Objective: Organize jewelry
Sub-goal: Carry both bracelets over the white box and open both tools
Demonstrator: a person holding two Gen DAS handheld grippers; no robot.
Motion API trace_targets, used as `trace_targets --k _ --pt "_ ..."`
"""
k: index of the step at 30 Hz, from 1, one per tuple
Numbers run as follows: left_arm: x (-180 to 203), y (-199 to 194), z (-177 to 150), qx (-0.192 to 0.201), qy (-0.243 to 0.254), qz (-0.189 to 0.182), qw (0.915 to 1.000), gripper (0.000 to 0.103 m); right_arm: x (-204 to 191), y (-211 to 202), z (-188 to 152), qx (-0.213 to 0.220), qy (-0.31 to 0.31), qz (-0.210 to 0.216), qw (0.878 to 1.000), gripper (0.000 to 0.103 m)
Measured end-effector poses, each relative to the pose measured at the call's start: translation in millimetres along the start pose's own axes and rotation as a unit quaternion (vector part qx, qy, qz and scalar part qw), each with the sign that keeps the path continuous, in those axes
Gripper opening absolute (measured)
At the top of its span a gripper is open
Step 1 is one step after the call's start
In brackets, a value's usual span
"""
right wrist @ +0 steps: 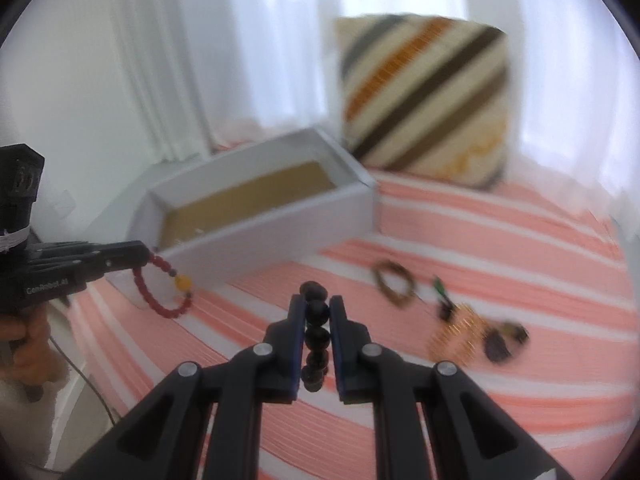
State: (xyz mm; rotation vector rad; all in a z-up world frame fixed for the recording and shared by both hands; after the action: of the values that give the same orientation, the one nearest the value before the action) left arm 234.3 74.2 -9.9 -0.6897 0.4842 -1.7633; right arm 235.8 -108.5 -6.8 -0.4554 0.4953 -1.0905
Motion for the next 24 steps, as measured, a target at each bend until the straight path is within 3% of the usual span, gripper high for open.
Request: trace_targets --k 12,18,24 --pt "-124.6 -27.3 54.4 0.047 -0.033 0.096 0.9937 0.007 -112.6 77.8 85.3 0.013 -0.064 0.071 0.995 0.012" --pt "-174.2 -7.0 66.2 0.040 -0.049 0.130 0.9894 0.007 -156.8 142.3 104.9 -0.010 -0.105 0.084 0.991 0.012" --pt "-216.6 35.0 63.1 0.010 -0.069 0.150 0.9862 0.007 -189.6 212.1 108.4 -0.050 -0.134 0.086 0.986 0.012"
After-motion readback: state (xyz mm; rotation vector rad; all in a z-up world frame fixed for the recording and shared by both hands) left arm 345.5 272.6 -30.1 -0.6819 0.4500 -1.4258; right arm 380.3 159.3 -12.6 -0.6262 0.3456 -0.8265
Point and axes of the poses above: each gripper's, at about its wrist camera, not at the fingertips, and y roughly the way its jaws point, x to its right, z to its top, the point moved 6 cm from there along y, roughly the way its jaws point, and after that the axes turned 10 degrees about x, right-handed, at the moved point
